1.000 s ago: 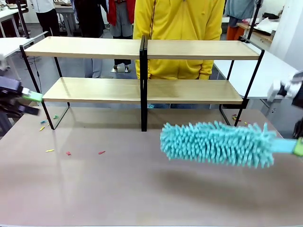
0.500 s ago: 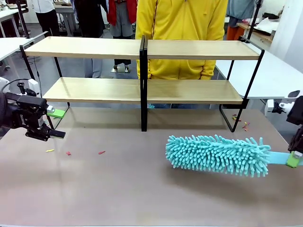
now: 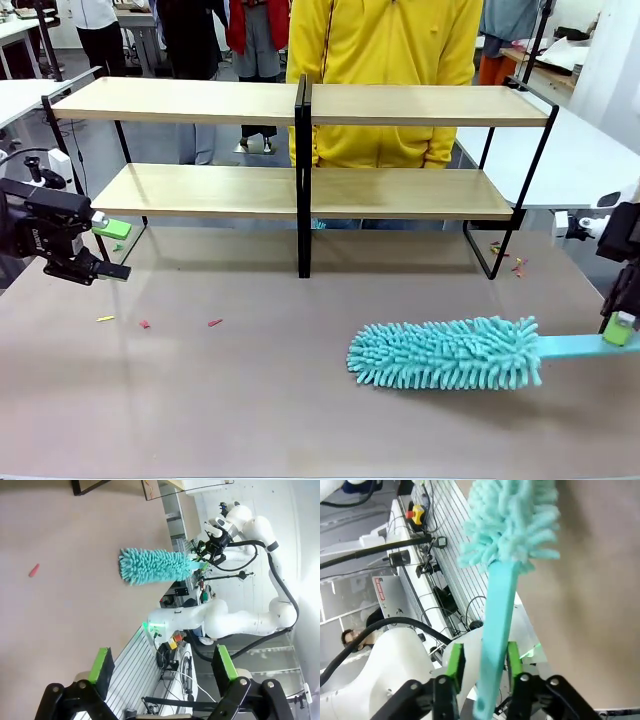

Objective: Clean the shelves.
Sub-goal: Place the Duster on the table.

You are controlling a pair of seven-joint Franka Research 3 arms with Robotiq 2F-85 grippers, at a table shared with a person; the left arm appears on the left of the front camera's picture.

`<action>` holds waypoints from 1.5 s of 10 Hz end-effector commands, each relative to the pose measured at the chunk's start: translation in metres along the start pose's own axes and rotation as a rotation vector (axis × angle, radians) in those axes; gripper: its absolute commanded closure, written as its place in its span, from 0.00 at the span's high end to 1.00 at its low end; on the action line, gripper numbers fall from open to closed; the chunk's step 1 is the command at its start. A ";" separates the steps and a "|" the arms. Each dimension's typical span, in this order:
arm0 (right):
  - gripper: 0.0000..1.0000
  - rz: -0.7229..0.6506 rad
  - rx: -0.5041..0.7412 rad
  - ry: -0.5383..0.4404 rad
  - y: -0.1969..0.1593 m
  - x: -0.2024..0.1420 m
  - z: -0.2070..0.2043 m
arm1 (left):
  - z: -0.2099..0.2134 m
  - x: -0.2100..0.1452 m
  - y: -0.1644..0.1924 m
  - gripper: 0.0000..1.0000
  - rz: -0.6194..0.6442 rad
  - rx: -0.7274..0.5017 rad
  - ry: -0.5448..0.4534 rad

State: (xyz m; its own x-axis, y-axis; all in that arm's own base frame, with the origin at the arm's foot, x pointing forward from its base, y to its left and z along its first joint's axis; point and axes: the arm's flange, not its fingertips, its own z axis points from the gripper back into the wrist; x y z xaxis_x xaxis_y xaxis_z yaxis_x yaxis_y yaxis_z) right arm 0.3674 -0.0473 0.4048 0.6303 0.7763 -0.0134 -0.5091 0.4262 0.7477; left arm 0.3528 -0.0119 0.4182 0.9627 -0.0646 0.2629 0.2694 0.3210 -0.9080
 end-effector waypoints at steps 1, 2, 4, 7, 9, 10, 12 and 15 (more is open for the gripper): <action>1.00 -0.115 -0.077 -0.126 -0.007 -0.020 0.034 | -0.004 -0.002 0.001 1.00 -0.023 -0.031 -0.014; 1.00 -0.161 -0.123 -0.273 -0.005 -0.039 0.058 | -0.004 -0.002 0.001 1.00 -0.023 -0.031 -0.014; 1.00 -0.212 -0.120 -0.589 0.008 -0.083 0.099 | -0.004 -0.002 0.001 1.00 -0.023 -0.031 -0.014; 1.00 -0.076 0.260 -0.710 0.060 -0.088 0.095 | -0.004 -0.002 0.001 1.00 -0.023 -0.031 -0.014; 1.00 -0.088 0.398 -0.618 0.069 -0.056 0.064 | -0.004 -0.002 0.001 1.00 -0.023 -0.031 -0.014; 1.00 -0.075 0.247 -0.692 0.064 -0.096 0.098 | -0.004 -0.002 0.001 1.00 -0.023 -0.031 -0.014; 1.00 -0.075 0.247 -0.692 0.064 -0.096 0.098 | -0.004 -0.002 0.001 1.00 -0.023 -0.031 -0.014; 1.00 -0.075 0.247 -0.692 0.064 -0.096 0.098 | -0.004 -0.002 0.001 1.00 -0.023 -0.031 -0.014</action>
State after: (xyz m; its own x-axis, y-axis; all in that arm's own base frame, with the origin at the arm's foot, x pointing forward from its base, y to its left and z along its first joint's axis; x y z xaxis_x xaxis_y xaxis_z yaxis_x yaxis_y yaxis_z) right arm 0.3302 -0.1402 0.5222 0.9302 0.2336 0.2833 -0.3423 0.2729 0.8991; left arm 0.3532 -0.0124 0.4167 0.9633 -0.0681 0.2598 0.2677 0.3192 -0.9091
